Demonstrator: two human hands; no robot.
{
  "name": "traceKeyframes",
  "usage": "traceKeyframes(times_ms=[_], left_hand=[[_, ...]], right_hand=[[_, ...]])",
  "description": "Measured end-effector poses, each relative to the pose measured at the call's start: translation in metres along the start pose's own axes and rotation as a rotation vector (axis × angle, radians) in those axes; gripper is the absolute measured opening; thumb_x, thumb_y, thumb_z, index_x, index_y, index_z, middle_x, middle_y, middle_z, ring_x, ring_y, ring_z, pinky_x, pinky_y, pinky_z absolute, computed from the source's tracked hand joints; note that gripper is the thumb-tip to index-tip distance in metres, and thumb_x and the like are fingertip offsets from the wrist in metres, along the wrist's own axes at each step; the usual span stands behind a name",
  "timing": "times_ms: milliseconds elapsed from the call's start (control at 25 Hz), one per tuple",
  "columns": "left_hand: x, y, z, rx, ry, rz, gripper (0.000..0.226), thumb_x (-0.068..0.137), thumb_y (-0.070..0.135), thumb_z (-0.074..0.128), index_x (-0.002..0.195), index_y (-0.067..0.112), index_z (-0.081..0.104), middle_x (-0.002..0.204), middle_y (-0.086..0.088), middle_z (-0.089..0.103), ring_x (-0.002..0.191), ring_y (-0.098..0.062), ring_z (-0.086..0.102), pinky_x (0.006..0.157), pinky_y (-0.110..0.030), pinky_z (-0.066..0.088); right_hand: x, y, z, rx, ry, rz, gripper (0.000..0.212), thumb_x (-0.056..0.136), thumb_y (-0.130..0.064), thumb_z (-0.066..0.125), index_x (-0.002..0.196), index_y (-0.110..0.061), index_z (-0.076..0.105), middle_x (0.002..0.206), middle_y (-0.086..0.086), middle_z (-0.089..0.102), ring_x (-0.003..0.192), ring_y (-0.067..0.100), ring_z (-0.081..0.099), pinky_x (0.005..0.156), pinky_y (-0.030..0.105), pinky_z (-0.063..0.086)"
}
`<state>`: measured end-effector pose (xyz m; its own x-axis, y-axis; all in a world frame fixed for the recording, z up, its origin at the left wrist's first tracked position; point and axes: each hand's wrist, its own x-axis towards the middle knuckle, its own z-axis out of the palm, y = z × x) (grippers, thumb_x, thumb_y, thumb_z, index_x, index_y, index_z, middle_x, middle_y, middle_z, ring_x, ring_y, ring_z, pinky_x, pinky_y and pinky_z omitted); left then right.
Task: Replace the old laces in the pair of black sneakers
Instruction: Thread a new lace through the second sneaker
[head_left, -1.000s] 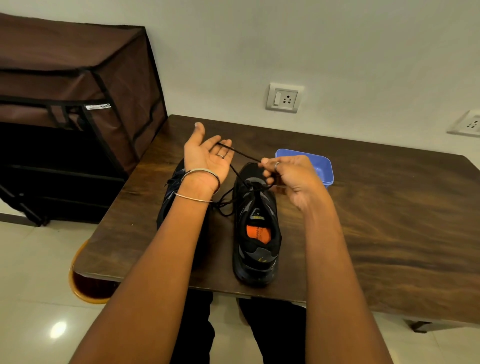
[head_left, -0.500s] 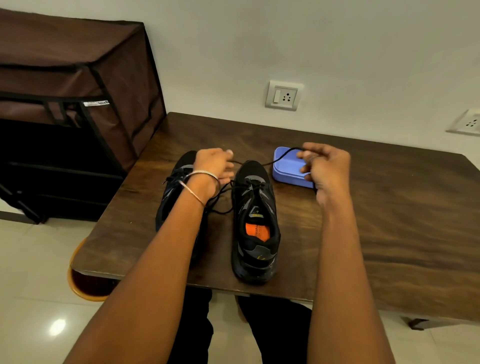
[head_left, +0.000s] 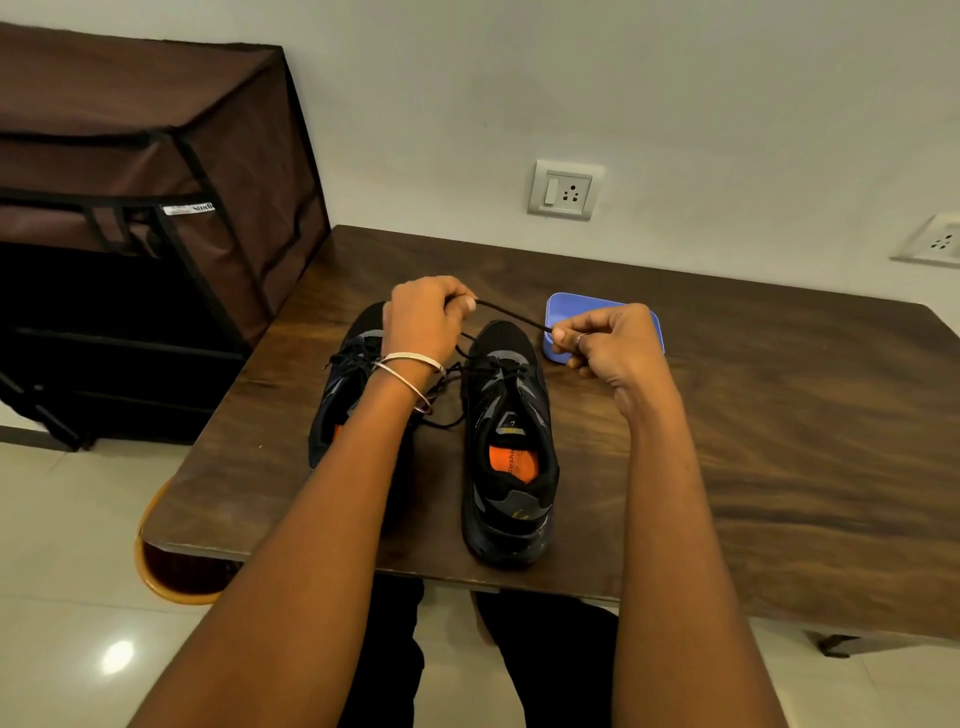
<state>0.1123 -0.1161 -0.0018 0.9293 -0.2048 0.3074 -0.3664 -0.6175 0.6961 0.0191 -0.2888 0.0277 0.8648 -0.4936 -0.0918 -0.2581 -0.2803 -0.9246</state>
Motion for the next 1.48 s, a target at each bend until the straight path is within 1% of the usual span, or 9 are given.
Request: traceKeyframes(times_ms=[160,240,360,640,800,920,1040,1280,1480], left_hand=[[-0.002,0.005,0.0,0.36,-0.035,0.039,0.024,0.093,0.024,0.059,0.115,0.029,0.068,0.116,0.002,0.063,0.115,-0.024,0.052,0.1,-0.044,0.041],[-0.006,0.017,0.003,0.187,-0.189,0.218,0.037,0.091,0.02,0.063,0.128,0.023,0.062,0.127,-0.001,0.058,0.119,-0.022,0.051,0.101,-0.036,0.041],[-0.015,0.032,0.012,-0.018,-0.408,0.292,0.032,0.089,0.012,0.067,0.12,0.014,0.067,0.111,-0.006,0.069,0.103,-0.018,0.062,0.096,-0.027,0.046],[-0.02,0.027,0.015,-0.265,-0.331,0.015,0.009,0.085,0.008,0.071,0.093,0.01,0.075,0.078,-0.01,0.073,0.06,-0.013,0.066,0.064,-0.026,0.06],[-0.02,0.013,0.027,-0.007,-0.351,-0.051,0.006,0.082,0.016,0.073,0.083,0.012,0.078,0.083,-0.003,0.073,0.079,-0.013,0.065,0.082,-0.027,0.054],[-0.022,0.006,0.033,0.002,-0.388,-0.148,0.004,0.08,0.014,0.074,0.078,0.014,0.077,0.083,-0.001,0.071,0.087,-0.016,0.066,0.088,-0.033,0.054],[-0.023,0.012,0.041,0.049,-0.392,-0.163,0.006,0.079,0.017,0.075,0.072,0.016,0.074,0.084,-0.003,0.07,0.088,-0.02,0.064,0.086,-0.036,0.055],[-0.021,0.019,0.051,0.132,-0.376,-0.267,0.019,0.078,0.025,0.076,0.061,0.022,0.066,0.09,-0.008,0.069,0.091,-0.024,0.063,0.082,-0.036,0.056],[-0.029,0.018,0.059,0.113,-0.339,-0.287,0.01,0.08,0.026,0.074,0.072,0.02,0.074,0.086,-0.005,0.071,0.085,-0.023,0.065,0.073,-0.032,0.055]], right_hand=[[0.003,0.001,0.006,-0.075,-0.026,0.029,0.018,0.095,0.009,0.052,0.094,0.004,0.07,0.073,0.012,0.064,0.052,0.01,0.055,0.049,0.017,0.051],[0.004,-0.001,0.013,-0.099,-0.037,0.043,0.019,0.096,0.009,0.05,0.088,0.004,0.067,0.07,0.012,0.065,0.05,0.016,0.058,0.053,0.026,0.055],[0.003,-0.003,0.017,-0.09,0.034,0.041,0.023,0.092,0.002,0.064,0.069,-0.004,0.066,0.068,0.013,0.07,0.045,0.018,0.062,0.047,0.026,0.054],[0.009,0.007,0.022,-0.043,0.073,0.084,0.014,0.09,-0.002,0.069,0.076,0.001,0.071,0.069,0.014,0.07,0.05,0.016,0.061,0.055,0.028,0.059],[0.009,0.017,0.021,-0.336,-0.148,0.151,0.009,0.083,-0.006,0.077,0.082,-0.003,0.068,0.084,0.015,0.071,0.067,0.023,0.064,0.07,0.041,0.061],[-0.004,0.015,0.023,-0.592,-0.398,0.216,0.039,0.075,-0.02,0.085,0.104,-0.006,0.062,0.087,0.013,0.065,0.071,0.023,0.06,0.067,0.04,0.058],[-0.007,0.015,0.024,-0.56,-0.389,0.233,0.033,0.085,-0.011,0.074,0.114,-0.004,0.06,0.093,0.016,0.065,0.075,0.028,0.068,0.068,0.041,0.062],[-0.005,0.023,0.019,-0.425,-0.334,0.284,0.017,0.091,-0.006,0.061,0.107,-0.004,0.063,0.102,0.022,0.066,0.082,0.035,0.071,0.067,0.046,0.062],[-0.006,0.023,0.016,-0.419,-0.37,0.263,0.014,0.092,-0.005,0.06,0.104,-0.004,0.066,0.097,0.02,0.069,0.083,0.035,0.072,0.07,0.046,0.062]])
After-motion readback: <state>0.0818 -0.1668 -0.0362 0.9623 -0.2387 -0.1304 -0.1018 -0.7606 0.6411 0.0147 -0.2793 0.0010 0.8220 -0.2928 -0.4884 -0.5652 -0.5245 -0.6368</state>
